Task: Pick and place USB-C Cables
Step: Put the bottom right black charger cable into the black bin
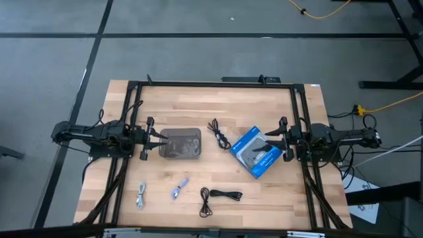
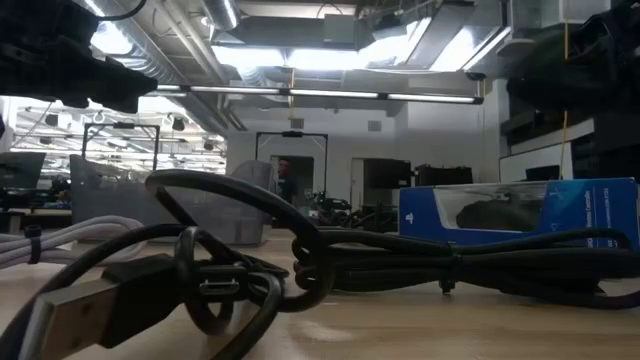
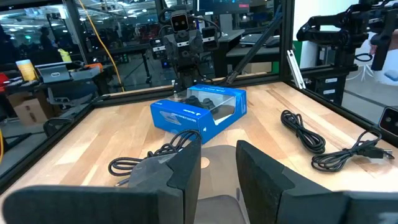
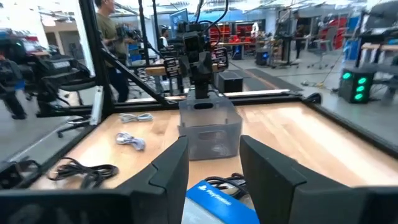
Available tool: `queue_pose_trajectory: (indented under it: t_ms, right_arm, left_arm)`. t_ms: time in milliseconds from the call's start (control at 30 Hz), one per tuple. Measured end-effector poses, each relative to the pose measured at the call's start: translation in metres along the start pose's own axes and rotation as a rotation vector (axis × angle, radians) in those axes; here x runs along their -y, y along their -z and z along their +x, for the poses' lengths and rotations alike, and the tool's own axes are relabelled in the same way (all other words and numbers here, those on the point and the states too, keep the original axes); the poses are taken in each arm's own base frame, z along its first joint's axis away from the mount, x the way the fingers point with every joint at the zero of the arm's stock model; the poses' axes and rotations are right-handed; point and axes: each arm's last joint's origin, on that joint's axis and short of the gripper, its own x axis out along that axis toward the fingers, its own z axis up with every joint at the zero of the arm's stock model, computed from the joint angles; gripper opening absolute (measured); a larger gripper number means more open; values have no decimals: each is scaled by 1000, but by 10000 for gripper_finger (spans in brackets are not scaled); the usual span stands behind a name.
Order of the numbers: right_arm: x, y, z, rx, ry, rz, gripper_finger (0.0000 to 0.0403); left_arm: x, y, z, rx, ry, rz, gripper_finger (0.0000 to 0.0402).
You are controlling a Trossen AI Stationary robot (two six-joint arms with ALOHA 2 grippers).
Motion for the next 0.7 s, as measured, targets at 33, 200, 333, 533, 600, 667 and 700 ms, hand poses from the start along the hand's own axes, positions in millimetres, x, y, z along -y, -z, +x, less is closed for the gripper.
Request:
queue_pose_trajectory:
  t_ms: [33, 200, 333, 533, 600, 667, 700]
  right_arm:
    - [0, 0, 0, 0, 0, -4, 148]
    - [0, -1, 0, 14, 0, 26, 148]
    - [-1, -7, 0, 68, -13, 59, 148]
    - [-1, -8, 0, 83, -24, 218, 148]
    - [-1, -8, 0, 79, -22, 202, 148]
    - [-1, -8, 0, 80, -21, 182, 148]
    - [-1, -8, 0, 79, -19, 183, 148]
  left_arm:
    - [0, 0, 0, 0, 1, 0, 96]
    - [0, 0, 0, 0, 1, 0, 96]
    - [0, 0, 0, 0, 0, 0, 96]
    - [0, 0, 0, 4, 0, 0, 96]
    - [0, 0, 0, 3, 0, 0, 96]
    - [0, 0, 0, 4, 0, 0, 96]
    - [0, 0, 0, 3, 0, -2, 96]
